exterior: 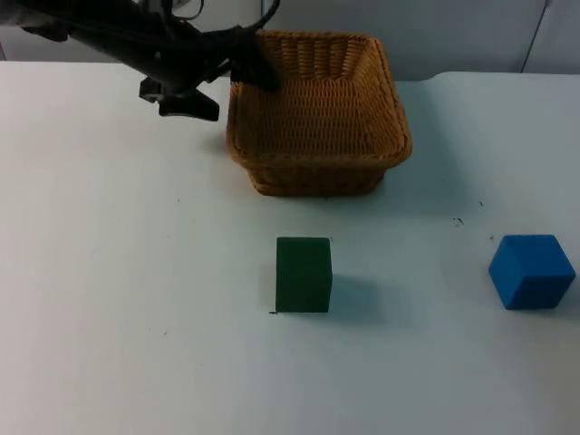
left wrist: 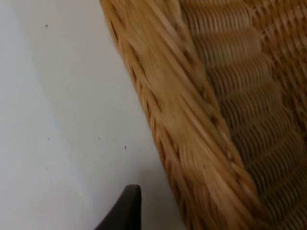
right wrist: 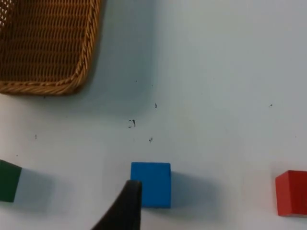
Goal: Pick up the basket with the left hand and place the blue cube into the basket with the right hand.
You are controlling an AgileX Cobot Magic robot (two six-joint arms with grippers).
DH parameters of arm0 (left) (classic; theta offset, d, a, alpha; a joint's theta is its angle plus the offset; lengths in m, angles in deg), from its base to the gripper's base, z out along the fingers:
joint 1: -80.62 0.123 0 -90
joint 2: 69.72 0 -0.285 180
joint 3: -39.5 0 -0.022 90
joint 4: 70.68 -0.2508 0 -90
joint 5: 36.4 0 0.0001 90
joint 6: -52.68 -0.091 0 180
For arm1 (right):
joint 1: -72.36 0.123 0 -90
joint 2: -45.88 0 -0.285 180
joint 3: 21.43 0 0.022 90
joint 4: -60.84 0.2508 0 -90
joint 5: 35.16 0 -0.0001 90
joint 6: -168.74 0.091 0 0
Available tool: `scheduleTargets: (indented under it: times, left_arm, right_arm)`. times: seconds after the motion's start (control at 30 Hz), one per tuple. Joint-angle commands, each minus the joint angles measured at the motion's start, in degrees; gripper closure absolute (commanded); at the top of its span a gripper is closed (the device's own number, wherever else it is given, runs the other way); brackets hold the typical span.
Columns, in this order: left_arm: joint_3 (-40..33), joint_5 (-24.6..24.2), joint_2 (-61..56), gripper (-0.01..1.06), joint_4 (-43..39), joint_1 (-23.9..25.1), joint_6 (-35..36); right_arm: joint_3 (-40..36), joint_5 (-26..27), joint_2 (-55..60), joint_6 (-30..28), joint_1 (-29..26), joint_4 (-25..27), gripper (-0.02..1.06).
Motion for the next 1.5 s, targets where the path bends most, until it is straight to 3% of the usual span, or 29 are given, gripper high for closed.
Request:
scheduleTargets:
  times: [0.0,0.2,0.3,0.33,0.47,0.5,0.6,0.63,0.7,0.77,0.83,1.07,1.27,1.47]
  left_arm:
    - [1.51,-1.04,0.94,0.01,-1.26,-0.65,1.65]
    - [2.53,-0.76,2.83,0.02,-2.92,-0.98,3.36]
    - [2.53,-0.62,2.96,0.17,-3.88,-0.98,4.55]
    - [2.53,-0.62,2.96,0.17,-3.88,-0.98,4.55]
    - [2.53,-0.11,2.96,0.48,-4.02,-1.37,4.85]
    - [2.53,-0.11,2.96,0.48,-4.02,-1.37,4.85]
    - [2.53,1.27,2.96,0.66,-3.65,-1.49,5.32]
    - [2.53,1.27,2.96,0.66,-3.65,-1.49,5.32]
    - [2.53,1.99,2.96,0.84,-3.56,-1.49,6.04]
    - [2.53,2.46,2.96,0.9,-3.56,-1.49,6.63]
    - [2.53,3.29,2.96,1.05,-3.43,-1.49,9.31]
    - [2.53,3.96,2.41,1.05,-3.43,-1.49,18.49]
    - [2.53,3.77,-1.21,1.05,-4.52,-1.49,21.35]
    - [2.02,3.33,-7.22,1.05,-14.83,-1.49,28.47]
  right_arm:
    - [0.6,0.62,0.23,-0.48,-0.29,0.18,0.0]
    - [0.6,1.53,0.23,-0.48,-0.29,0.18,0.0]
    - [0.6,1.66,0.23,-0.48,-0.29,0.18,0.0]
    - [0.6,1.66,0.23,-0.48,-0.29,0.18,0.0]
    - [0.6,2.13,0.23,-0.48,-0.29,0.18,0.0]
    - [0.6,2.13,0.23,-0.48,-0.29,0.18,0.0]
    - [0.6,2.26,0.23,-0.33,-0.29,0.18,0.0]
    - [0.6,2.26,0.23,-0.33,-0.29,0.18,0.0]
    - [0.6,2.26,0.23,-0.33,-0.29,0.18,0.0]
    - [0.6,2.26,0.23,-0.33,-0.29,0.18,0.0]
    - [0.6,2.26,0.23,-0.33,-0.29,0.18,0.0]
    - [0.6,2.26,0.23,-0.33,-0.29,0.18,0.0]
    - [0.6,2.26,0.23,-0.37,-0.29,0.06,0.0]
    - [0.6,2.26,0.23,-0.37,-0.29,0.06,0.0]
